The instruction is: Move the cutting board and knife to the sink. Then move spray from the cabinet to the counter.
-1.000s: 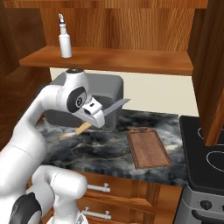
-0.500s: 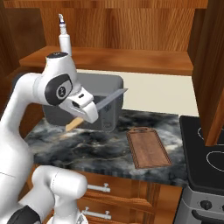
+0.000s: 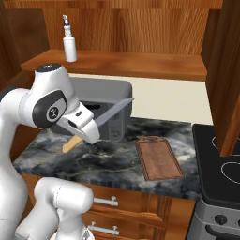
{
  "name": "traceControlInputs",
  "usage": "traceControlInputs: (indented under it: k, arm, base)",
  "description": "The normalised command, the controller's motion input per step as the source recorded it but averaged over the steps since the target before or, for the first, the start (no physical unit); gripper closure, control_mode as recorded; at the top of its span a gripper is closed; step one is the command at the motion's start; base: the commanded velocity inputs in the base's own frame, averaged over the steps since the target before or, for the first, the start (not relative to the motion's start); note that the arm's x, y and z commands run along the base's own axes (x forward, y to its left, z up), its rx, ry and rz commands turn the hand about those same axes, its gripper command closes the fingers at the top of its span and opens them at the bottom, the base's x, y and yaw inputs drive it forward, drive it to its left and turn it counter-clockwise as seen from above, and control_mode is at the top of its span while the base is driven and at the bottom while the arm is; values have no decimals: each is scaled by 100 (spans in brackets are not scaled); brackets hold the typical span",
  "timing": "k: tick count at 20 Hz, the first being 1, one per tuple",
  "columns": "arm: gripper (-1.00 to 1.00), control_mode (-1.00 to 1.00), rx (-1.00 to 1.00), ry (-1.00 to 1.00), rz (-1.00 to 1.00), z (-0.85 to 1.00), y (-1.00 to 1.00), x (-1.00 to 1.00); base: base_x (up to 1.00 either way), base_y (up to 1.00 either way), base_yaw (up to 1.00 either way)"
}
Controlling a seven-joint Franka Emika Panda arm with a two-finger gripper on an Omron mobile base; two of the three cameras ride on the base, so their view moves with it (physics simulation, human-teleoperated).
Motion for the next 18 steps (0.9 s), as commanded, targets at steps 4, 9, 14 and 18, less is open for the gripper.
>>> traceControlInputs:
  k: [4, 9, 14, 18]
  arm:
    - [100, -100, -2, -11, 0, 0, 7, -14]
    - [100, -100, -2, -4, 1, 22, 3, -11]
    - [100, -100, -3, -9, 2, 44, 0, -34]
    - [100, 100, 0, 0, 0, 0, 0, 0]
  base:
    - [0, 0, 0]
    - [0, 0, 0]
    - [0, 0, 0]
    - [-70, 1, 0]
